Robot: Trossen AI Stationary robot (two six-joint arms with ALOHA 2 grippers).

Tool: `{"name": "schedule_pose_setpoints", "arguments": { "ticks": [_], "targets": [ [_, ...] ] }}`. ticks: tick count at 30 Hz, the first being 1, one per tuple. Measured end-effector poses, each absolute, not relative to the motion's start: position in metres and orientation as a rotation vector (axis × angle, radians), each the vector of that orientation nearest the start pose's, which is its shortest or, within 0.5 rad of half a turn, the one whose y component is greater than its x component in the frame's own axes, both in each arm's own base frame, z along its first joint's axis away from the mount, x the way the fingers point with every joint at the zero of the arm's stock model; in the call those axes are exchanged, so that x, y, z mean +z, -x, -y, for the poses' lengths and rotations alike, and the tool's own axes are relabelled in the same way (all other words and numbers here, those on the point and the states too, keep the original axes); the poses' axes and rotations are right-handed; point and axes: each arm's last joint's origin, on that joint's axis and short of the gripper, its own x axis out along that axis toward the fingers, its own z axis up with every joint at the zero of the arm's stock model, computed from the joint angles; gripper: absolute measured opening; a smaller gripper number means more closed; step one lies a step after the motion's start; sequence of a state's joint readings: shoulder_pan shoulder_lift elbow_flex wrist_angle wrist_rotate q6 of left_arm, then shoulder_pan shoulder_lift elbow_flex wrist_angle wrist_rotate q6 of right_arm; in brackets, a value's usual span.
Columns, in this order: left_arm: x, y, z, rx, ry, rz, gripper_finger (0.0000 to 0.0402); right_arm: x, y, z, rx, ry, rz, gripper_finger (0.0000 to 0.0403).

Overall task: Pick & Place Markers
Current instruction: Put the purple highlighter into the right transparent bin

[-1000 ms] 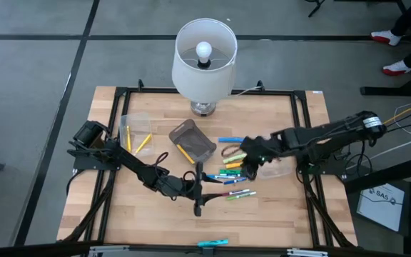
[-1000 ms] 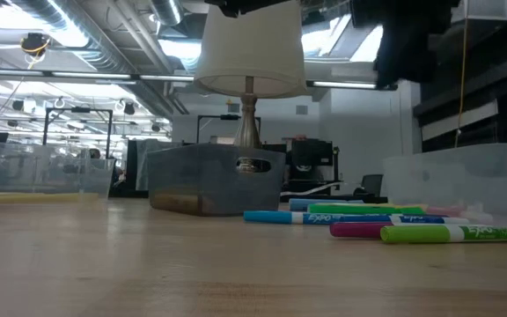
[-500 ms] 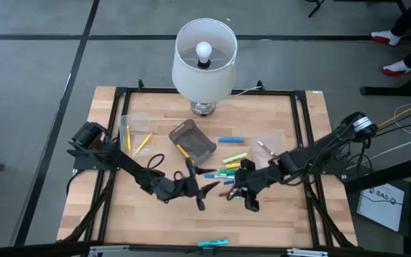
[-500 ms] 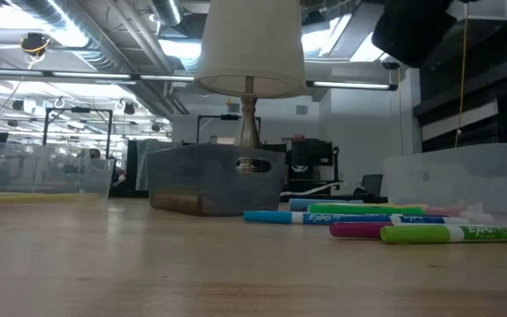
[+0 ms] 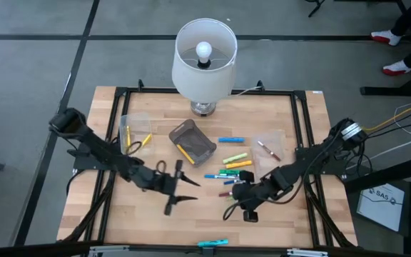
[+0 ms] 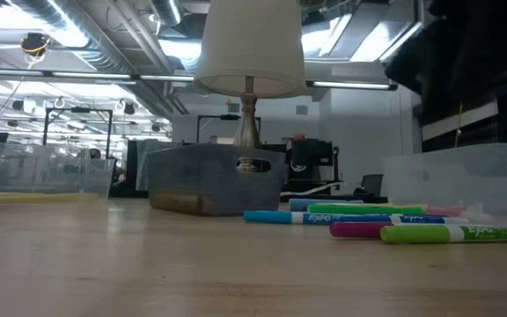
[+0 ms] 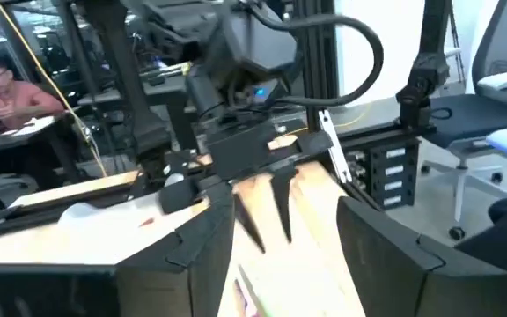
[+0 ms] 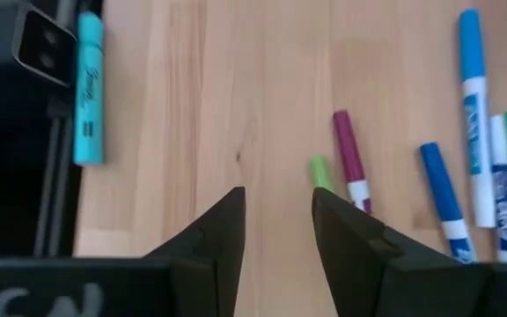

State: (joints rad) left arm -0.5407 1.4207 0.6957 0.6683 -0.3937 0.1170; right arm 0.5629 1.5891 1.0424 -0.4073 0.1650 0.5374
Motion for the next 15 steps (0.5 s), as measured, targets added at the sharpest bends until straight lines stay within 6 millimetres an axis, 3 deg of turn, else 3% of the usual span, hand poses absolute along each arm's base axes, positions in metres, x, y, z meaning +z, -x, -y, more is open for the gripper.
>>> {"name": "schedule_pose_setpoints", "arguments": {
  "ticks": [8,15],
  "targets": [
    [0.235,-0.191,0.121,-0.233,-0.12,0.02,0.0196,0.184,-0.279,-0.175,0.098,-0.101,-1.042,0.0133],
    [0.21,-0.156,0.089,-0.263,-0.005,0.036,0.0196,0.168,-0.282,-0.177,0.086,-0.064,-1.09,0.0133]
  ]
}}
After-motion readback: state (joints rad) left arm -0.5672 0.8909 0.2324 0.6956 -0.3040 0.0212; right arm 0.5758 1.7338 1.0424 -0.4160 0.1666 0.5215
